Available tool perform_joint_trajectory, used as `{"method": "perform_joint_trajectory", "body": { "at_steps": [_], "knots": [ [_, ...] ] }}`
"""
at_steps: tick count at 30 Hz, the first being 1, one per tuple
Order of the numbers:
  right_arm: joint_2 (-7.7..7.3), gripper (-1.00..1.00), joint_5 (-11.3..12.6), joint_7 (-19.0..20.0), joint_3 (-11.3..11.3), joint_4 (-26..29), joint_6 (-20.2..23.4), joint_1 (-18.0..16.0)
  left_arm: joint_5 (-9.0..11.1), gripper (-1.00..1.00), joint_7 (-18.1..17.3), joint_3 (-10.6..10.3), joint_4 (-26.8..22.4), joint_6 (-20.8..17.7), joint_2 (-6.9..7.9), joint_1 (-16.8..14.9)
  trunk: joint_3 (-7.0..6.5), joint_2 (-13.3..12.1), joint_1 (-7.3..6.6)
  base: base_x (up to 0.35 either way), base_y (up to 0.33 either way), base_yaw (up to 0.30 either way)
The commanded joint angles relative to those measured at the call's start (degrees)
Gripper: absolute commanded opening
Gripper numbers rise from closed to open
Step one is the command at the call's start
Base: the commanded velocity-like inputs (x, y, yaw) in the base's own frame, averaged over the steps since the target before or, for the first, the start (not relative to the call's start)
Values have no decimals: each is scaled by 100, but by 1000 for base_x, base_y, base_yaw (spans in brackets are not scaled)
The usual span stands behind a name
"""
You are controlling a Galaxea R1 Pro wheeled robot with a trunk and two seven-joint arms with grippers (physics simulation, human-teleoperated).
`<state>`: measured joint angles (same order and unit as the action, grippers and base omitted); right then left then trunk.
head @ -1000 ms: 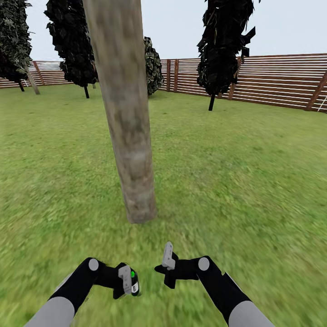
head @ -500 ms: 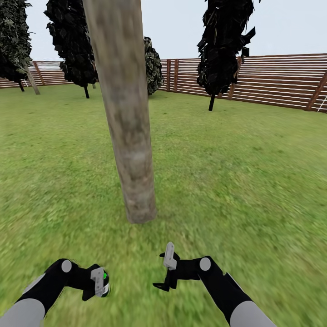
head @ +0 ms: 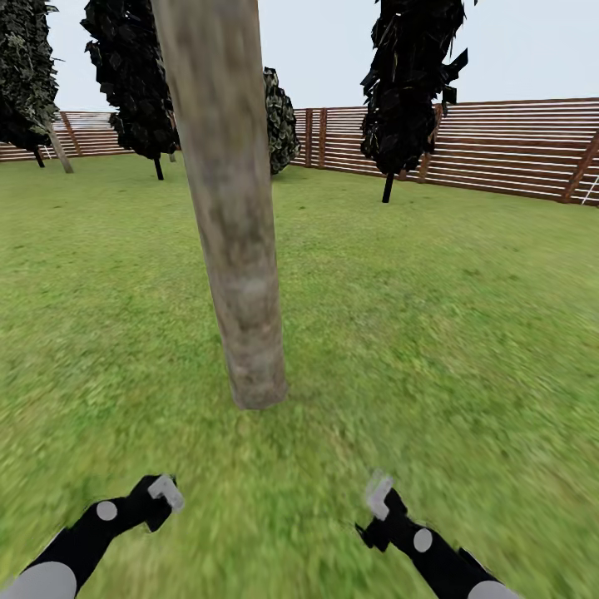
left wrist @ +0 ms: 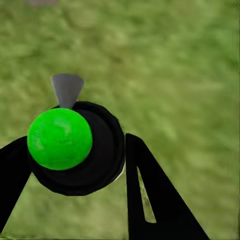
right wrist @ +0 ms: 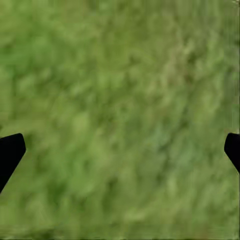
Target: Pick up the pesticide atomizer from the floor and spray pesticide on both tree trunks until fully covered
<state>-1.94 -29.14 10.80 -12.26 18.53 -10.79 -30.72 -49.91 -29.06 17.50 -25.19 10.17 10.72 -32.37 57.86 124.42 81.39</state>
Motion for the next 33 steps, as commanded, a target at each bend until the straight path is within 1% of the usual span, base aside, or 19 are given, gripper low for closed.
{"method": "perform_joint_trajectory", "body": {
  "at_steps": [1, 3, 4, 5, 6, 7, 8, 9, 11, 12, 15, 17, 18, 21, 24, 25, 29, 30, 33],
  "knots": [
    [4, 100, 30, -376, 209, -238, -124, -2, 92, -100, 196, 197, 67, -53, -86, -9, 4, 2, -1, 0, 0, 0],
    [7, 100, 218, -958, 552, -551, -389, 2, 401, -100, 466, 402, 130, -463, -227, -28, 4, 2, -1, 0, 0, 0],
    [7, 100, 267, -1074, 627, -606, -450, 2, 477, -100, 505, 434, 137, -598, -254, -34, 4, 2, -1, 0, 0, 0],
    [5, 100, 443, -1403, 837, -723, -603, 3, 724, -100, 580, 496, 125, -1077, -309, -48, 4, 2, -1, 0, 0, 0],
    [-1, 100, 749, -1835, 1068, -782, -748, 8, 1124, -100, 606, 525, 114, -1656, -334, -65, 4, 2, -1, 0, 0, 0],
    [-7, 100, 942, -2062, 1177, -804, -855, 12, 1376, -100, 621, 533, 108, -1946, -348, -72, 4, 2, -1, 0, 0, 0],
    [-11, 100, 1034, -2149, 1220, -812, -920, 16, 1489, -100, 630, 532, 103, -2066, -356, -75, 4, 2, -1, 0, 0, 0],
    [-18, 100, 1274, -2319, 1302, -831, -1156, 23, 1763, -100, 638, 522, 94, -2352, -371, -84, 4, 2, -1, 0, 0, 0],
    [-26, 100, 1443, -2420, 1354, -843, -1394, 28, 1955, -100, 633, 515, 85, -2630, -401, -95, 4, 2, -1, 0, 0, 0],
    [-36, 100, 1522, -2464, 1375, -857, -1510, 35, 2036, -100, 636, 494, 23, -2829, -540, -100, 4, 2, -1, 0, 0, 0],
    [-42, 100, 1554, -2486, 1382, -946, -1563, 49, 2047, -100, 651, 474, -342, -2929, -800, -97, 4, 2, -1, 22, 0, 0],
    [-43, 100, 1567, -2503, 1389, -1015, -1585, 57, 2049, -100, 656, 458, -655, -3172, -980, -101, 4, 2, -1, 228, 0, 0],
    [-43, 100, 1572, -2510, 1394, -1026, -1589, 60, 2050, -100, 661, 446, -711, -3289, -1026, -102, 4, 2, -1, 290, 0, 0],
    [-43, 100, 1584, -2520, 1404, -1040, -1636, 92, 2060, -100, 675, 427, -801, -3461, -1097, -104, 4, 2, -1, 317, 0, 0],
    [-37, 100, 1593, -2527, 1417, -1044, -1826, 178, 2071, -100, 671, 429, -1061, -3535, -1122, -108, 4, 2, -1, 334, 0, 0],
    [-35, 100, 1579, -2522, 1828, -1078, -1972, 236, 2090, -100, 665, 430, -1483, -3559, -1128, -72, 4, 2, -1, 132, -244, 0],
    [-35, 100, 1578, -2522, 1832, -1097, -1971, 241, 2099, -100, 657, 447, -1694, -3565, -1134, -51, 4, 2, -1, 84, -200, 0],
    [-34, 100, 1578, -2522, 1832, -1097, -1971, 276, 2100, -100, 647, 447, -1708, -3558, -1213, -50, 4, 2, -1, 109, -108, 0],
    [-34, 100, 1576, -2522, 1832, -1097, -1970, 277, 2100, -100, 645, 441, -1708, -3557, -1213, -50, 4, 2, -1, 156, -168, 0]
  ]
}}
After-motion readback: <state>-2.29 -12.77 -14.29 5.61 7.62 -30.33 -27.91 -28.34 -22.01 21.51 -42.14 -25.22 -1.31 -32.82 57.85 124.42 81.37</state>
